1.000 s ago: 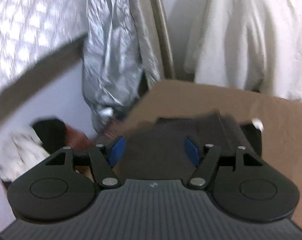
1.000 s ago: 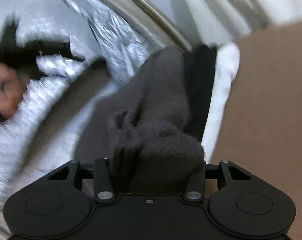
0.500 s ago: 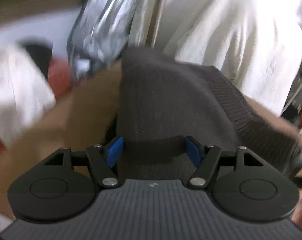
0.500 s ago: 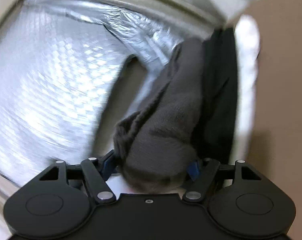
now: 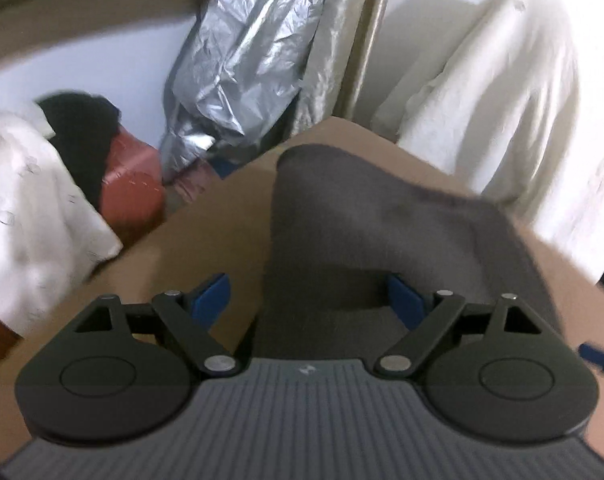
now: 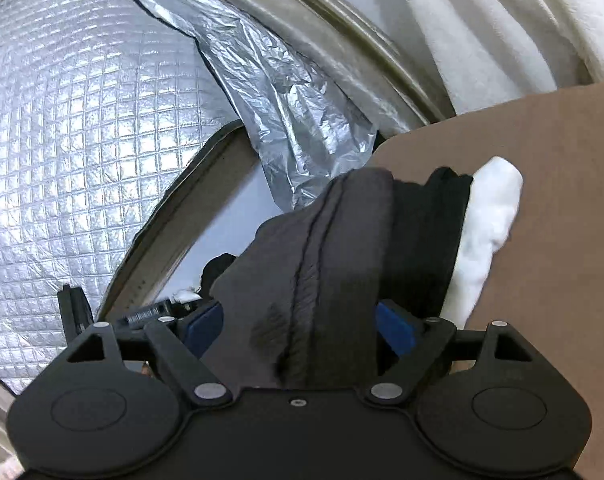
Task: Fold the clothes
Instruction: 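Lower the sweater onto the black and white clothes stack and open both grippers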
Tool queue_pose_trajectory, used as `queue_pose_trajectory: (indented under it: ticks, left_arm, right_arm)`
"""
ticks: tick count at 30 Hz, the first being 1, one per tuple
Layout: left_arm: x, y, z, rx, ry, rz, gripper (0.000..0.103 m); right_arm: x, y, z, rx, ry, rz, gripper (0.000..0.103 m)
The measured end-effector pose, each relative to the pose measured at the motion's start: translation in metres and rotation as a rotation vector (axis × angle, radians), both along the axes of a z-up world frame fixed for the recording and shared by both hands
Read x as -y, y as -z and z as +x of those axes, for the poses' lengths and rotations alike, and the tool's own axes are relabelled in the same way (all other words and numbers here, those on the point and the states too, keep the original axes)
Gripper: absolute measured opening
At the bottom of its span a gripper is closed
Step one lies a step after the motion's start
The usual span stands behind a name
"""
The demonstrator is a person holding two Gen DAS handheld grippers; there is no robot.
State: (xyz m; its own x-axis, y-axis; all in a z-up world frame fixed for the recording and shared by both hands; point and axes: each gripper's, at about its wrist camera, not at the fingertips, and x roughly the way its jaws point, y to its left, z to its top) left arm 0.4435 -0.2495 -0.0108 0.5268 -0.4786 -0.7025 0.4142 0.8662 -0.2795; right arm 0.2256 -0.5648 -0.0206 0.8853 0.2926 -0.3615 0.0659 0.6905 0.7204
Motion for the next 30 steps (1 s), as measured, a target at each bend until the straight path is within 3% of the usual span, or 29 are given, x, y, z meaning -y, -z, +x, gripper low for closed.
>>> queue_pose_trajectory:
  ticks: [4, 6, 8, 10, 12, 13, 14, 17, 18, 19, 22, 24, 25, 26, 27, 29, 30]
  left_arm:
    - [0.013, 0.000, 0.024, -0.011, 0.005, -0.029, 0.095]
    - [0.023, 0.000, 0.033, -0.020, 0.001, 0.016, 0.102]
    - [0.031, 0.006, 0.043, -0.082, 0.005, 0.022, 0.103]
    - [0.030, 0.015, 0.046, -0.158, -0.030, -0.022, 0.103]
    - [0.023, 0.025, 0.046, -0.201, -0.123, -0.085, 0.103]
    - [0.019, 0.029, 0.044, -0.207, -0.156, -0.102, 0.103]
    - [0.016, 0.032, 0.043, -0.210, -0.175, -0.119, 0.103]
    - [0.009, 0.033, 0.038, -0.196, -0.161, -0.170, 0.101]
    - [0.008, 0.033, 0.036, -0.187, -0.150, -0.181, 0.088]
    - [0.010, 0.031, 0.031, -0.165, -0.130, -0.176, 0.083]
    - [0.027, 0.026, 0.018, -0.081, -0.078, -0.094, 0.081]
    - [0.030, 0.027, 0.019, -0.080, -0.073, -0.081, 0.080]
    - [0.031, 0.025, 0.020, -0.071, -0.078, -0.061, 0.076]
    - [0.033, 0.024, 0.021, -0.061, -0.083, -0.041, 0.059]
    - [0.037, 0.022, 0.019, -0.036, -0.078, -0.001, 0.045]
    - [0.057, 0.011, 0.007, 0.073, -0.035, 0.149, 0.038]
    - [0.066, 0.004, 0.001, 0.112, -0.026, 0.181, 0.035]
  right_arm:
    - [-0.003, 0.011, 0.022, -0.010, 0.035, -0.087, 0.088]
    - [-0.003, 0.027, 0.037, 0.004, -0.023, -0.080, 0.091]
    - [-0.003, 0.042, 0.052, -0.045, -0.057, -0.075, 0.092]
    - [-0.014, 0.045, 0.043, 0.005, -0.030, -0.099, 0.093]
    - [-0.026, 0.045, 0.032, 0.058, -0.032, -0.146, 0.087]
    - [-0.031, 0.045, 0.026, 0.076, -0.040, -0.175, 0.077]
    - [-0.037, 0.045, 0.021, 0.095, -0.048, -0.203, 0.074]
    - [-0.029, 0.055, 0.012, 0.098, -0.090, -0.077, 0.074]
    - [-0.027, 0.057, 0.012, 0.095, -0.095, -0.032, 0.074]
    - [-0.024, 0.059, 0.011, 0.092, -0.100, 0.012, 0.074]
    - [-0.031, 0.063, 0.026, 0.094, -0.105, 0.035, 0.077]
    - [-0.038, 0.065, 0.040, 0.096, -0.120, 0.031, 0.077]
    - [-0.042, 0.066, 0.046, 0.097, -0.127, 0.029, 0.070]
    - [-0.045, 0.067, 0.048, 0.088, -0.103, 0.009, 0.047]
    - [-0.048, 0.068, 0.049, 0.078, -0.079, -0.011, 0.045]
    - [-0.053, 0.061, 0.041, 0.111, -0.059, -0.011, 0.037]
    - [-0.061, 0.053, 0.037, 0.125, -0.052, -0.053, 0.036]
